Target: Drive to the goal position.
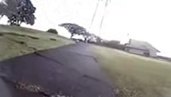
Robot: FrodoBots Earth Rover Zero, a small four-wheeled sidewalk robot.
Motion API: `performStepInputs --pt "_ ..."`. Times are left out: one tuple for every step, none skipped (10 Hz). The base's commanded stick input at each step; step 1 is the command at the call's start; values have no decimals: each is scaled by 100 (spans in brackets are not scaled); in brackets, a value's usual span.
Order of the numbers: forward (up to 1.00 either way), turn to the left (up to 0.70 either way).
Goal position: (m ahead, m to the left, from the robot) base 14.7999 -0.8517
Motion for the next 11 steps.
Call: performStepInputs --pt "60 15" --pt "60 11" --pt "60 0" --pt "60 0" --pt "60 0" --pt "60 0" --pt "60 0" --pt "60 0" --pt "60 0" --pt "60 0" --pt "60 0"
